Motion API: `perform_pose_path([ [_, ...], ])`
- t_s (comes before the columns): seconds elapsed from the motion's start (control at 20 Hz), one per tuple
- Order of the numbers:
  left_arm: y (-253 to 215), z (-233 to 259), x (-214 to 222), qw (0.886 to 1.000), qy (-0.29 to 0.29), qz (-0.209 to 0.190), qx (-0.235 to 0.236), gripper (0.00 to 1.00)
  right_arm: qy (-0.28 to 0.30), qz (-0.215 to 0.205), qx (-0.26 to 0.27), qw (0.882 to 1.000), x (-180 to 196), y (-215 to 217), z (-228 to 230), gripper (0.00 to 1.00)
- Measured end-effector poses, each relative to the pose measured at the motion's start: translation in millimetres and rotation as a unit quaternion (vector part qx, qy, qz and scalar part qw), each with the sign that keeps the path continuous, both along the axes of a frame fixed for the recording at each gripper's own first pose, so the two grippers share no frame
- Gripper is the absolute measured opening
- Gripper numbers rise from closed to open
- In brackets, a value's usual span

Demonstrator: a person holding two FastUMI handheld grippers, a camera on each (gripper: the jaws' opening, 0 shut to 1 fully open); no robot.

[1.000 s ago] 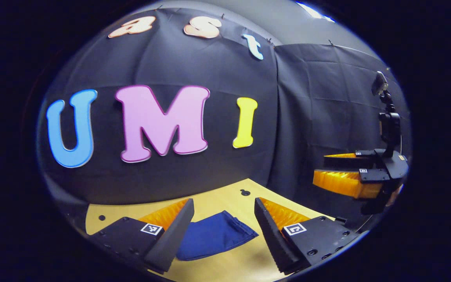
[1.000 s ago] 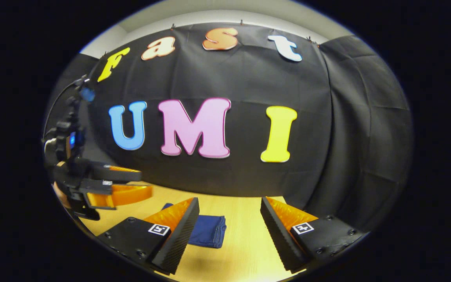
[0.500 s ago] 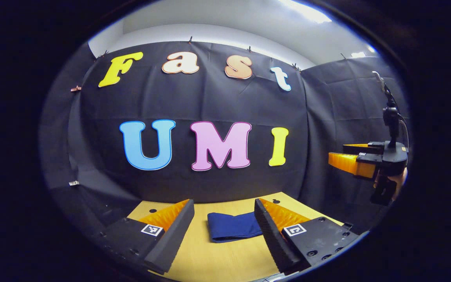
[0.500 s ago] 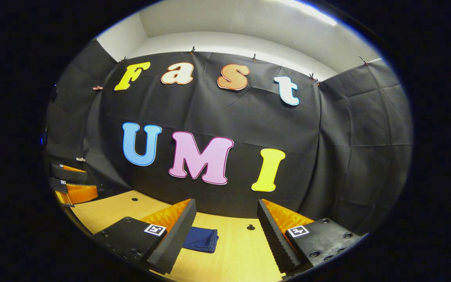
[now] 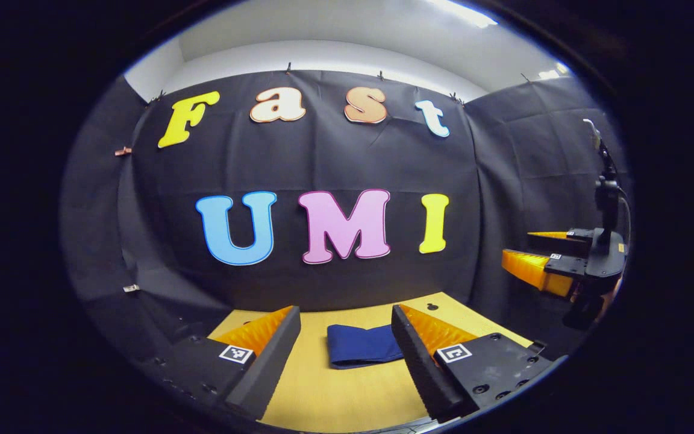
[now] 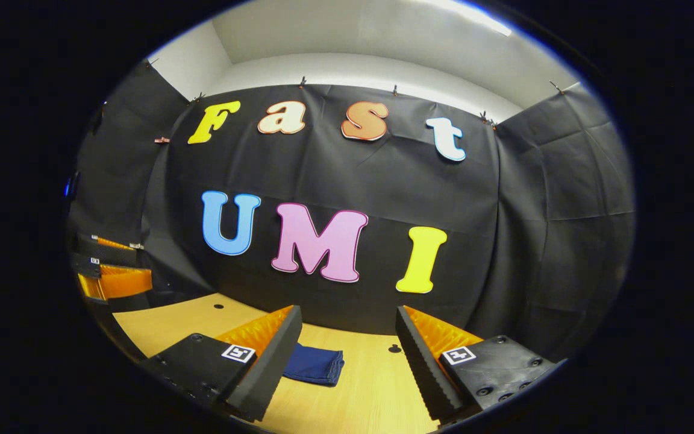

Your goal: Grasp the waist and the cuffs of the jeans and fold them to make the two legs overlap; first hold the waist and fold one-third of the jeans toward the cuffs, then hold the cuffs and fold the remaining one-third in the same direction to finish folding.

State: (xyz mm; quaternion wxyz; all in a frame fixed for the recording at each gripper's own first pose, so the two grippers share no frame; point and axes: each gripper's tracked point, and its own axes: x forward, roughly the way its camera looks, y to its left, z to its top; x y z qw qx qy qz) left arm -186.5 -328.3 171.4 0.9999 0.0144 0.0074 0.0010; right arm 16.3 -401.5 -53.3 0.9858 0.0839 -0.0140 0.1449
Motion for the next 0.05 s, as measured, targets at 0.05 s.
perform_pose_path([
  [0.05, -4.1, 5.5, 0.9, 1.0, -0.008, -0.005, -0.006, 0.95, 0.004, -0.005, -0.001, 1.0, 1.9, -3.1, -2.4, 0.96],
])
